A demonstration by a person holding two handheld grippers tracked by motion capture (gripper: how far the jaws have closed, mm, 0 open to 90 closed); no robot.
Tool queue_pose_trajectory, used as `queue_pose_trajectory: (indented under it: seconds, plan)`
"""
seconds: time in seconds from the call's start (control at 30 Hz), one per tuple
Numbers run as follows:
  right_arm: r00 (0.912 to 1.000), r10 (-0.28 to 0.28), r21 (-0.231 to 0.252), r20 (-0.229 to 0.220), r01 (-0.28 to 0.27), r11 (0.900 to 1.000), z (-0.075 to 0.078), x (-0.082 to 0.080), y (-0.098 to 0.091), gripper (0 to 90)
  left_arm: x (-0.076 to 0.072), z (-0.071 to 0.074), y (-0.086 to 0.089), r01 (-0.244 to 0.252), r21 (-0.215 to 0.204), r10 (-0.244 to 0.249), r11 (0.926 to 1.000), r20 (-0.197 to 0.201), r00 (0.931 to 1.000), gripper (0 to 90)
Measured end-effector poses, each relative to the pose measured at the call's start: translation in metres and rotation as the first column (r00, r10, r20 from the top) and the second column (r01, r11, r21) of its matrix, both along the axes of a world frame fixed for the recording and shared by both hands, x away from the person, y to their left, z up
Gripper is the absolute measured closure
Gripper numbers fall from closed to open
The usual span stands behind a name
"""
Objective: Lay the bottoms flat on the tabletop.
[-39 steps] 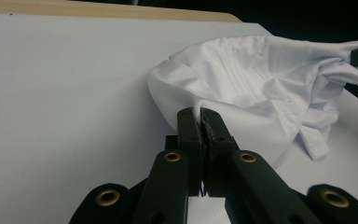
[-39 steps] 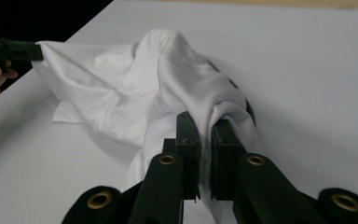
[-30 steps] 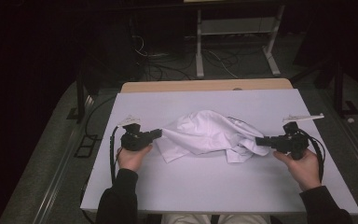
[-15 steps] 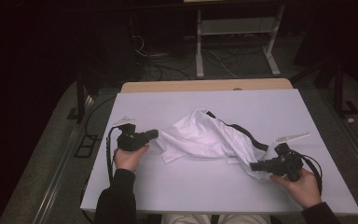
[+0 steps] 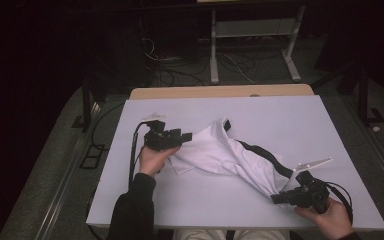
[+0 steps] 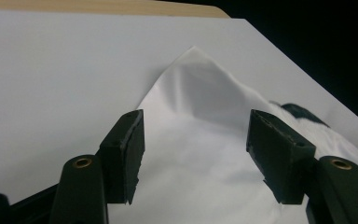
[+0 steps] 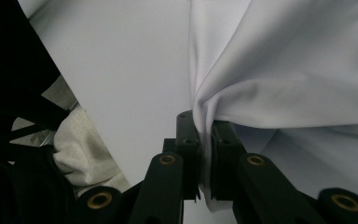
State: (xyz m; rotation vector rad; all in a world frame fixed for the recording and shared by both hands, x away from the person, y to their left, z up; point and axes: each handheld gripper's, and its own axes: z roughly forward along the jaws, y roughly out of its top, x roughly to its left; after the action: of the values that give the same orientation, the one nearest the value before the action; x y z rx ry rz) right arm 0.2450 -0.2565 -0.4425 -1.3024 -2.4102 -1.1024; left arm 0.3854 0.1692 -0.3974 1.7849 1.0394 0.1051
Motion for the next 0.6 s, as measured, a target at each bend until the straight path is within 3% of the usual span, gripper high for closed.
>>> queue_pose_trajectory:
  seconds: [0.23, 0.33, 0.47, 0.53, 0.6]
  plan:
    - [0.9993, 0.025, -0.016, -0.027, -0.026, 0.9995, -0.003, -0.006, 0.005, 83.4, 0.042, 0.022, -0.057, 0.065, 0.058, -0.067, 0.9962, 0.019, 0.9976, 35.4]
    - [0.999, 0.034, -0.023, -0.029, -0.035, 0.9991, -0.004, -0.007, 0.009, 83.4, 0.053, 0.026, -0.073, 0.087, 0.072, -0.089, 0.9936, 0.018, 0.9959, 35.4]
    - [0.9978, 0.059, -0.032, -0.031, -0.06, 0.9977, -0.005, -0.008, 0.014, 83.4, 0.073, 0.026, -0.104, 0.127, 0.137, -0.129, 0.9824, 0.007, 0.9916, 35.1]
    - [0.9976, 0.062, -0.032, -0.029, -0.063, 0.9975, -0.004, -0.007, 0.014, 83.4, 0.085, 0.02, -0.122, 0.145, 0.178, -0.145, 0.9733, -0.014, 0.9893, 35.0]
    - [0.9977, 0.064, -0.029, -0.024, -0.065, 0.9975, -0.004, -0.007, 0.013, 83.4, 0.09, 0.016, -0.129, 0.149, 0.192, -0.146, 0.9699, -0.029, 0.9888, 35.1]
